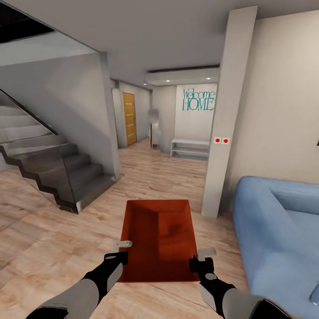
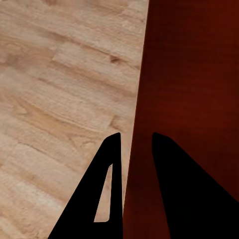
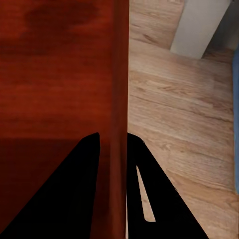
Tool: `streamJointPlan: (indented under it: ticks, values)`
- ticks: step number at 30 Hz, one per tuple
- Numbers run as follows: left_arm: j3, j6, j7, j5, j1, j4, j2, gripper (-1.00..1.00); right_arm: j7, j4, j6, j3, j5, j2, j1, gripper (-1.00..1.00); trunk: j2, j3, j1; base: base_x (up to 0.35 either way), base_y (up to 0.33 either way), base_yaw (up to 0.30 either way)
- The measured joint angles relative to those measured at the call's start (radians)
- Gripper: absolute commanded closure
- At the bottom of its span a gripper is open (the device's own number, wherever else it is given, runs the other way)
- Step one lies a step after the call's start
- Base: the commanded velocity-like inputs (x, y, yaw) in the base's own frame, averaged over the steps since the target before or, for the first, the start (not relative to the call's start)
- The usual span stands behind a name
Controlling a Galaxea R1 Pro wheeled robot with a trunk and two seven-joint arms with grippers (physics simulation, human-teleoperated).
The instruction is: Move the two storage containers from the living room to the garage. In the garage, place one container on the floor and stack the other container on top of it (either order is fine).
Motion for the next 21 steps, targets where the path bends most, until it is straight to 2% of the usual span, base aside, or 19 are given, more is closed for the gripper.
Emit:
streamJointPlan:
  ticks: [21]
  values:
    - [0.0,0.0,0.0,-0.001,0.0,0.0,0.0,1.0,0.0,0.0,0.0,-0.001,0.001,0.0,0.0,1.0,0.0,0.0,0.0,0.322,0.0,0.0]
